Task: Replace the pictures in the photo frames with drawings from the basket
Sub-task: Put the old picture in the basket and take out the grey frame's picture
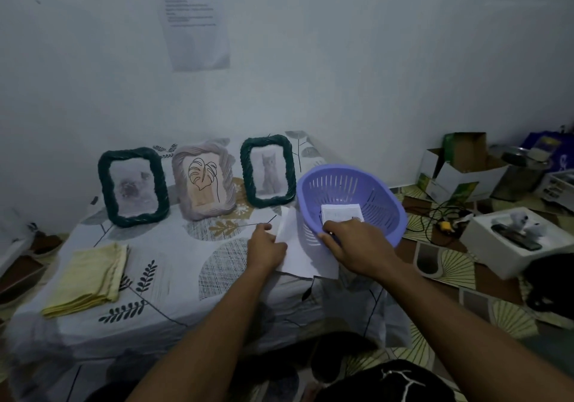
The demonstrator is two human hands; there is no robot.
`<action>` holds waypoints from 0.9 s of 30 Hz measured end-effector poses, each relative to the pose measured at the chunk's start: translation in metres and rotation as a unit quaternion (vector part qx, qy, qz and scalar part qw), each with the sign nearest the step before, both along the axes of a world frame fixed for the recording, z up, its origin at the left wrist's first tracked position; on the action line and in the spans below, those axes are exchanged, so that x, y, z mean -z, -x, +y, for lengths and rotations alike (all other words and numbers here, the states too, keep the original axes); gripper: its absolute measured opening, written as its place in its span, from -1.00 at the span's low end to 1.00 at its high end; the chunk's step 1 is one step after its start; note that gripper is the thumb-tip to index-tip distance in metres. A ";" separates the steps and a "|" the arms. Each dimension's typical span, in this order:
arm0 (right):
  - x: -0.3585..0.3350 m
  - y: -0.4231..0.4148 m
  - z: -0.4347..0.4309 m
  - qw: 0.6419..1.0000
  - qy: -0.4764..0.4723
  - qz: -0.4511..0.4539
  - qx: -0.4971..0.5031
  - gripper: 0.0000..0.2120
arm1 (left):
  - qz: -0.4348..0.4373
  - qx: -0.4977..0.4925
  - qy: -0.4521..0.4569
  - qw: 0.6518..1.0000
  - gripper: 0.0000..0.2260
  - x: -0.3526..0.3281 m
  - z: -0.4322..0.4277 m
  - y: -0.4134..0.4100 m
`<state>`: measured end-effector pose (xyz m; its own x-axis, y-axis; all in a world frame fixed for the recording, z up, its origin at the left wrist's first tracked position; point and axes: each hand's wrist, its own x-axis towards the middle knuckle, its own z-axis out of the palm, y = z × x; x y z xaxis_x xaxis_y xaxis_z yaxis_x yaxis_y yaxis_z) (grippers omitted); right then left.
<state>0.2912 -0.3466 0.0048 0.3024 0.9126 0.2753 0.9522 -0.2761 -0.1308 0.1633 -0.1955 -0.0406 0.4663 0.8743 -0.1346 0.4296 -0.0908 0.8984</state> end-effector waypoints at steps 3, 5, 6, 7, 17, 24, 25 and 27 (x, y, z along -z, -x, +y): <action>0.000 0.005 0.006 1.000 -0.006 -0.003 0.000 -0.66 | -0.075 0.000 0.050 0.996 -0.69 -0.012 0.012 0.028; 0.001 0.011 0.012 1.000 -0.001 0.000 -0.004 -0.66 | -0.129 -0.011 0.101 0.986 -0.69 -0.016 0.022 0.049; 0.001 0.014 0.014 1.000 0.002 0.000 -0.005 -0.66 | -0.144 -0.018 0.118 0.982 -0.67 -0.017 0.028 0.058; 0.000 0.015 0.016 1.000 0.002 -0.002 -0.003 -0.66 | -0.142 -0.024 0.120 0.982 -0.65 -0.017 0.036 0.065; -0.021 -0.013 -0.011 0.999 -0.036 -0.004 0.019 -0.72 | -0.059 0.021 0.115 0.991 -0.80 -0.004 0.000 0.002; -0.009 -0.026 -0.033 0.998 -0.053 -0.014 0.012 -0.72 | 0.105 0.041 -0.104 0.988 -0.74 0.008 -0.027 -0.039; -0.007 -0.025 -0.034 0.998 -0.053 -0.011 0.009 -0.72 | 0.112 0.043 -0.114 0.986 -0.72 0.009 -0.032 -0.040; -0.004 -0.024 -0.034 0.998 -0.055 -0.004 0.007 -0.72 | 0.114 0.039 -0.117 0.986 -0.65 0.013 -0.036 -0.042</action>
<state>0.3151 -0.3805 0.0093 0.3119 0.8724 0.3764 0.9496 -0.2732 -0.1537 0.2053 -0.2318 -0.0532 0.5146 0.8564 -0.0425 0.6012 -0.3250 0.7300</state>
